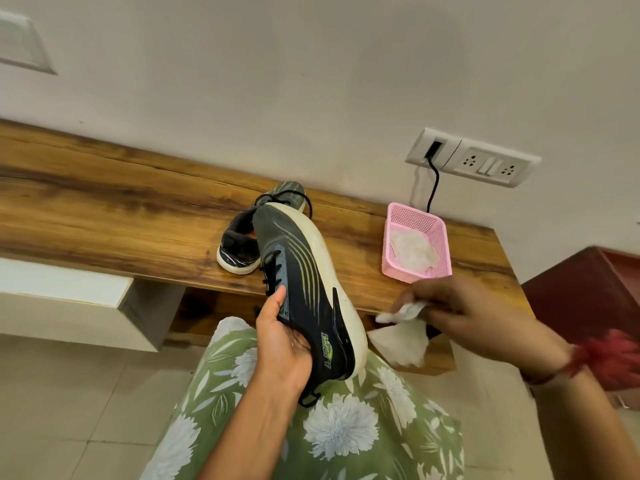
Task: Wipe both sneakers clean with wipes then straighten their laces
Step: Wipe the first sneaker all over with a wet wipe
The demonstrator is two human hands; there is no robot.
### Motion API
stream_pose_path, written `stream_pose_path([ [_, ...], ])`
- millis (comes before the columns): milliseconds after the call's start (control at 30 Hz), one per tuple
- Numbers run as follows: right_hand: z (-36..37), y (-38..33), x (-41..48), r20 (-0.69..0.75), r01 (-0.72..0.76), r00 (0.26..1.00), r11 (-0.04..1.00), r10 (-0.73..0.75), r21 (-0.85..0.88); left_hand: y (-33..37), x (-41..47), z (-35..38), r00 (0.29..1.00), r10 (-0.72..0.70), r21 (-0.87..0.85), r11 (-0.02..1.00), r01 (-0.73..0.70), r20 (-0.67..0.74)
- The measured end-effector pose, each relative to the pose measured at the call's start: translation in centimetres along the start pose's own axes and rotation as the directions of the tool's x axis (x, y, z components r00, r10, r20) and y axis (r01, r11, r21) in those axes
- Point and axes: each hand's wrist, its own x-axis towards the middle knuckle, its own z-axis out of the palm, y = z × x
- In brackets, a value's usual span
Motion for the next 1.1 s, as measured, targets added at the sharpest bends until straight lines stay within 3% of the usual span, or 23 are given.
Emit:
stream_pose_path([
  [100, -0.2, -0.3, 0.7, -0.28, 0.076, 0.96, 0.967, -0.005, 0.244, -0.5, -0.2, 0.0, 0.999, -0.032, 0.029, 0.999, 0.033, -0.013],
  [167, 0.3, -0.5, 2.5, -0.38, 0.078, 0.924, 0.954, 0.04, 0.29, -0.9, -0.4, 0.0, 0.999, -0.051, 0.05, 0.997, 0.051, -0.009],
  [267, 1.3, -0.7, 6.3, -0.45, 0.034, 0.892, 0.988, 0.037, 0.149, -1.5, -0.5, 0.2, 0.999, -0.052, 0.101, 0.994, 0.05, 0.011],
  [400, 3.3, -1.7, 11.3, -0.588, 0.037, 0.797, 0.981, -0.142, -0.188, -2.0, -0.9, 0.6, 0.998, -0.042, 0.19, 0.981, 0.032, 0.048],
  [500, 4.0, -2.3, 13.2, -0.678, 0.113, 0.682, 0.956, -0.273, -0.271, -2.1, -0.9, 0.7, 0.998, -0.023, 0.243, 0.97, 0.008, 0.059],
  [600, 3.5, -2.4, 14.0, -0.761, 0.17, 0.568, 0.949, -0.314, -0.264, -2.1, -0.8, 0.6, 0.998, -0.014, 0.282, 0.959, -0.004, 0.063],
  [667, 3.0, -1.9, 14.7, -0.735, 0.148, 0.611, 0.954, -0.294, -0.259, -2.1, -0.8, 0.7, 0.998, -0.002, 0.283, 0.959, -0.015, 0.058],
  [733, 3.1, -1.0, 15.2, -0.602, 0.119, 0.754, 0.956, -0.264, -0.27, -2.0, -0.9, 0.7, 0.999, 0.016, 0.258, 0.966, -0.027, 0.046],
  [800, 3.4, -0.3, 15.1, -0.495, 0.139, 0.828, 0.952, -0.263, -0.272, -1.8, -0.9, 0.6, 0.999, 0.026, 0.248, 0.968, -0.034, 0.034],
  [1100, 4.3, -0.5, 11.2, -0.407, 0.138, 0.881, 0.954, -0.242, -0.268, -0.9, -0.4, 0.3, 0.999, 0.05, 0.198, 0.979, -0.051, 0.01],
])
